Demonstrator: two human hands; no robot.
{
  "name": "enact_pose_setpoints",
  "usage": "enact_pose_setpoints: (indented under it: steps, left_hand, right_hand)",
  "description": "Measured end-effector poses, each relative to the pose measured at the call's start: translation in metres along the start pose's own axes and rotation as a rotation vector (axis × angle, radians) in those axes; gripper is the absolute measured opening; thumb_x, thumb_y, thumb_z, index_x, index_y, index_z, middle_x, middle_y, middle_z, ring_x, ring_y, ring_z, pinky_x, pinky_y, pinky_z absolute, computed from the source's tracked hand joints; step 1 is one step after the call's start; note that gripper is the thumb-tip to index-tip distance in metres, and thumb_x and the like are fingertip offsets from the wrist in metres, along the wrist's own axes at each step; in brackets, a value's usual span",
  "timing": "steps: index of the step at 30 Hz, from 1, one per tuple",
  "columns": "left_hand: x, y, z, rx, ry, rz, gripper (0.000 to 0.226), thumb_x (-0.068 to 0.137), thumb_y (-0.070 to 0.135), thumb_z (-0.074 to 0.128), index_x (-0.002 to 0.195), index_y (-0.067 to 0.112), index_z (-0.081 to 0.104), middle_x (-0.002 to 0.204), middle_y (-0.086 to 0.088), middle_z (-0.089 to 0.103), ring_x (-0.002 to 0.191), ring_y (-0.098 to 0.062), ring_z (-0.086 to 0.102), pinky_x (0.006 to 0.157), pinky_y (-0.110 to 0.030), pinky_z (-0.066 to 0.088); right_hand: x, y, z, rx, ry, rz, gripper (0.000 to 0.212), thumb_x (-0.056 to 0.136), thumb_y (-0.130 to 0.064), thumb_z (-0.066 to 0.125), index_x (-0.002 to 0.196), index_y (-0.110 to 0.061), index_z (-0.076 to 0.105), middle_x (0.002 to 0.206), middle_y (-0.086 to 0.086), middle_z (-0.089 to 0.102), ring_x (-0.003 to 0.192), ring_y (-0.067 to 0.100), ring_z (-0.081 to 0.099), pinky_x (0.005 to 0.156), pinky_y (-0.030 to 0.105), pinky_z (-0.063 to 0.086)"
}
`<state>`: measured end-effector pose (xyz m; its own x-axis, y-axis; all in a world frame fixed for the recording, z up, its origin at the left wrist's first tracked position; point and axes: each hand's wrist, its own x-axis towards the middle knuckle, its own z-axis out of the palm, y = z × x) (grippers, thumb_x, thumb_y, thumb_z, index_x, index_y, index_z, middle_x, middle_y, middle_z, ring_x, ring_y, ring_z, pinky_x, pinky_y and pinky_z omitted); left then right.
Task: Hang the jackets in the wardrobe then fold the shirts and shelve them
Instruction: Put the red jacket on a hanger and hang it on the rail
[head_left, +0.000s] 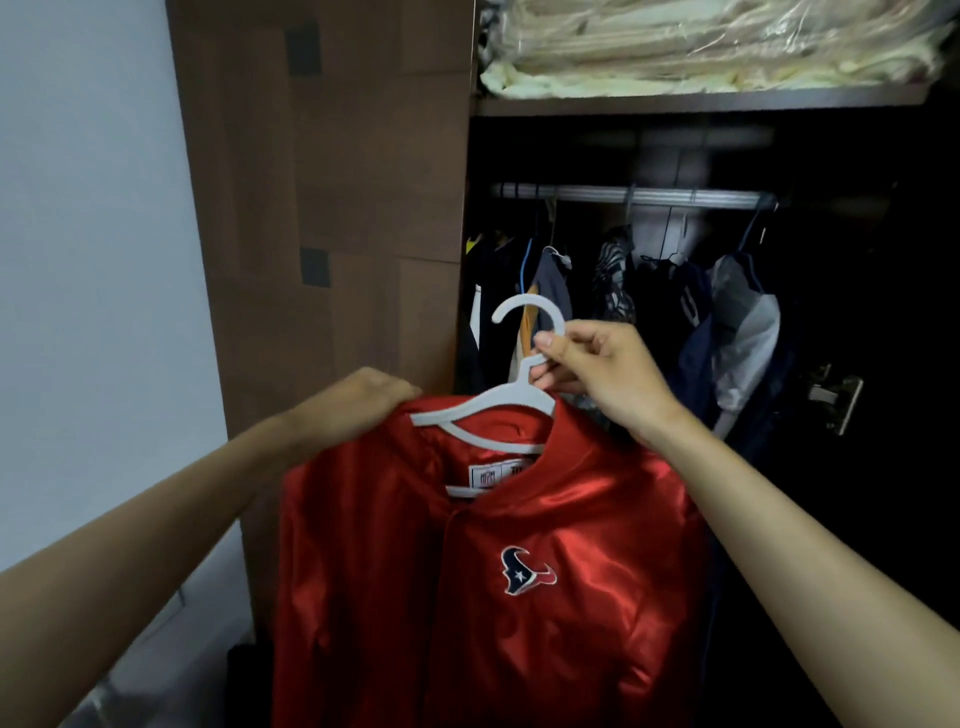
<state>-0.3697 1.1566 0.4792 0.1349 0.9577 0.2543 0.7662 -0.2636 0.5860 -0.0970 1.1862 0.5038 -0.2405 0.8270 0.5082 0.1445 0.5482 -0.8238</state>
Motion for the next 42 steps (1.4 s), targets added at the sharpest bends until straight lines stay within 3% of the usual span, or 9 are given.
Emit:
enact_pose_setpoints:
  steps: [3, 8, 10, 14, 19, 29, 35, 39, 42]
  left_hand:
    - [0.003, 0.011, 0.01, -0.189, -0.061, 0.018, 0.029, 0.098, 0.028, 0.063, 0.092, 0.002, 0.074, 0.087, -0.013, 0.076, 0.077, -0.013, 0.067, 0.079, -0.031, 0.053]
    - [0.009, 0.034, 0.015, 0.374, 0.307, 0.306, 0.015, 0.093, 0.033, 0.066, 0.083, 0.022, 0.065, 0.074, 0.01, 0.054, 0.072, -0.014, 0.055, 0.071, -0.033, 0.048]
    - [0.01, 0.042, 0.022, 0.265, 0.351, 0.375, 0.015, 0.094, 0.031, 0.065, 0.081, 0.022, 0.064, 0.069, 0.009, 0.058, 0.066, -0.009, 0.058, 0.067, -0.031, 0.05]
    - [0.017, 0.035, 0.027, 0.028, 0.211, 0.299, 0.008, 0.092, 0.034, 0.065, 0.095, 0.03, 0.072, 0.081, 0.01, 0.067, 0.072, 0.0, 0.062, 0.073, -0.015, 0.047]
    - [0.023, 0.031, 0.028, 0.077, 0.024, 0.29, 0.044, 0.09, 0.058, 0.062, 0.126, 0.033, 0.064, 0.118, 0.015, 0.065, 0.111, -0.003, 0.061, 0.105, -0.035, 0.048]
    - [0.019, 0.051, 0.035, -0.393, -0.018, 0.372, 0.018, 0.093, 0.019, 0.07, 0.11, 0.013, 0.073, 0.104, -0.001, 0.078, 0.1, -0.015, 0.074, 0.095, -0.035, 0.057]
    - [0.015, 0.041, 0.028, -0.221, -0.097, 0.352, 0.023, 0.089, 0.03, 0.075, 0.109, 0.018, 0.076, 0.104, 0.008, 0.078, 0.099, -0.007, 0.073, 0.097, -0.032, 0.056]
    - [0.014, 0.04, 0.023, -0.335, -0.083, 0.356, 0.025, 0.088, 0.028, 0.073, 0.106, 0.011, 0.076, 0.102, 0.002, 0.079, 0.098, -0.014, 0.075, 0.097, -0.039, 0.057]
    - [0.018, 0.04, 0.017, -0.235, -0.05, 0.379, 0.031, 0.086, 0.045, 0.073, 0.104, 0.02, 0.076, 0.101, 0.006, 0.079, 0.098, -0.013, 0.074, 0.098, -0.048, 0.055]
  right_hand:
    - [0.0, 0.001, 0.002, -0.029, -0.002, -0.015, 0.023, 0.1, -0.017, 0.063, 0.088, 0.001, 0.07, 0.076, 0.016, 0.074, 0.059, 0.014, 0.068, 0.067, 0.029, 0.055]
    - [-0.005, 0.001, -0.001, -0.129, 0.0, -0.041, 0.023, 0.1, -0.015, 0.062, 0.089, 0.004, 0.07, 0.084, 0.023, 0.075, 0.062, 0.017, 0.068, 0.058, 0.016, 0.05]
    - [-0.007, -0.002, -0.003, -0.128, 0.004, -0.05, 0.02, 0.1, -0.015, 0.063, 0.087, -0.002, 0.07, 0.084, 0.025, 0.075, 0.06, 0.018, 0.068, 0.056, 0.015, 0.049]
    - [-0.011, -0.008, -0.017, -0.044, 0.093, -0.066, 0.029, 0.101, -0.013, 0.061, 0.092, 0.014, 0.067, 0.073, 0.014, 0.072, 0.058, 0.013, 0.066, 0.062, 0.022, 0.055]
    - [-0.014, -0.016, -0.027, 0.01, 0.088, -0.059, 0.029, 0.101, -0.012, 0.061, 0.098, 0.016, 0.067, 0.068, 0.005, 0.071, 0.058, 0.009, 0.067, 0.061, 0.018, 0.057]
    - [-0.004, -0.027, -0.024, -0.043, 0.106, -0.067, 0.026, 0.101, -0.018, 0.061, 0.089, 0.004, 0.069, 0.069, 0.007, 0.068, 0.056, 0.009, 0.065, 0.059, 0.016, 0.055]
    - [-0.003, -0.028, -0.031, -0.022, 0.153, -0.078, 0.026, 0.101, -0.023, 0.062, 0.078, -0.011, 0.07, 0.064, -0.001, 0.069, 0.058, 0.01, 0.066, 0.062, 0.018, 0.056]
    - [-0.007, -0.023, -0.041, -0.134, 0.019, 0.004, 0.024, 0.093, -0.041, 0.07, 0.103, -0.019, 0.068, 0.097, -0.002, 0.076, 0.089, 0.01, 0.072, 0.086, 0.026, 0.054]
    - [-0.022, -0.016, -0.057, -0.376, -0.295, 0.231, 0.07, 0.067, -0.048, 0.09, 0.127, -0.026, 0.061, 0.123, -0.003, 0.072, 0.114, 0.012, 0.069, 0.104, 0.032, 0.052]
